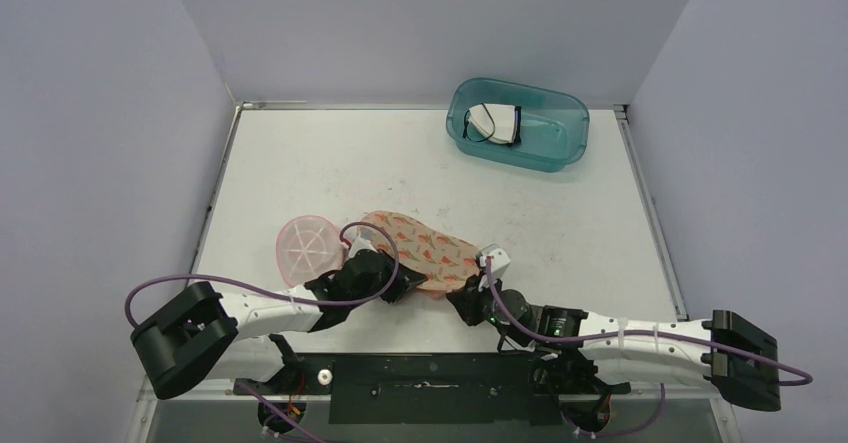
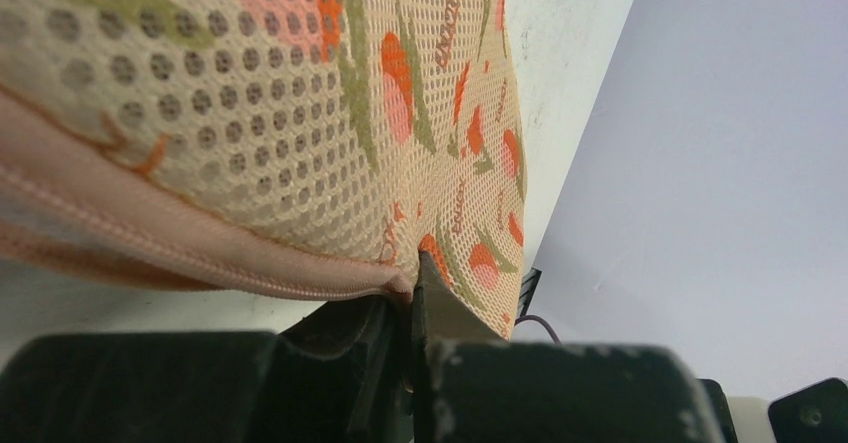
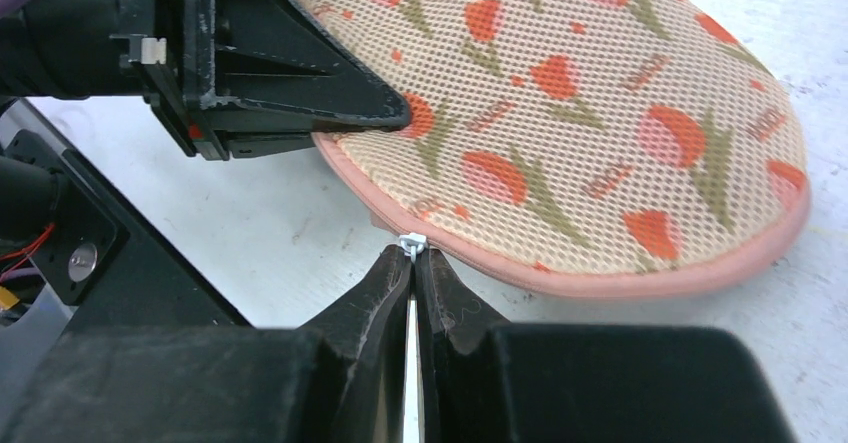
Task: Unzip the laundry bag and remove the bra
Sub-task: Unzip the laundry bag at the center of the board.
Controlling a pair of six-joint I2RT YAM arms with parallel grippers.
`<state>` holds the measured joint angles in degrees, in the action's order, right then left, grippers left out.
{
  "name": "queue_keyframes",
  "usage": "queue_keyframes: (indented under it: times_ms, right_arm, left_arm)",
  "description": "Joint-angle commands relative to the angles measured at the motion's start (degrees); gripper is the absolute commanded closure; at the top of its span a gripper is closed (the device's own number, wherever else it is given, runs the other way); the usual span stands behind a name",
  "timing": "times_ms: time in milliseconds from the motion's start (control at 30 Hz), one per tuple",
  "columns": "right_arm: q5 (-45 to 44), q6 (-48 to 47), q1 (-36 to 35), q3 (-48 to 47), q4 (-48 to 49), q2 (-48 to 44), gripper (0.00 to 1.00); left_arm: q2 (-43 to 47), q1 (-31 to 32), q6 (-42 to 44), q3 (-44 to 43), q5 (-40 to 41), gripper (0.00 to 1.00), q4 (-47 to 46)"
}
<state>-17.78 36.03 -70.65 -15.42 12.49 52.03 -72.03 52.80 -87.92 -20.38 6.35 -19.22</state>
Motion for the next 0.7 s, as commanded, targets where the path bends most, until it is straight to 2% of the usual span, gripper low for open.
queue_keyframes:
  times_ms: [0, 233, 500, 533, 600, 667]
  right_arm:
    - [-5.82, 1.86, -0.45, 1.19, -3.60, -2.99, 0.95]
    - [-6.45, 2.64, -0.45, 1.96, -4.83, -3.66, 0.95]
    - [-5.11, 2.18, -0.46, 2.02, -3.20, -3.25, 0.95]
    - [-4.88, 2.06, -0.54, 1.91, -3.13, -3.17, 0.95]
    - [-4.24, 1.79, -0.45, 1.95, -2.69, -3.10, 0.95]
    - [-3.19, 1.53, -0.52, 2.05, -1.72, -2.76, 0.95]
  left_arm:
    - [-0.96, -1.45, 2.73, 0.92, 0.35, 1.00, -1.46]
    - [-2.90, -3.36, 9.45, -3.08, -1.84, 1.00, 2.53]
    - [-9.62, -5.60, 17.22, -11.07, -6.34, 1.00, 5.86]
    - [-9.86, -5.60, 17.51, -11.61, -6.35, 0.97, 5.86]
    - [-9.95, -5.62, 17.93, -12.11, -8.23, 0.81, 5.86]
    - [-9.02, -5.60, 18.04, -11.95, -8.97, 0.56, 6.15]
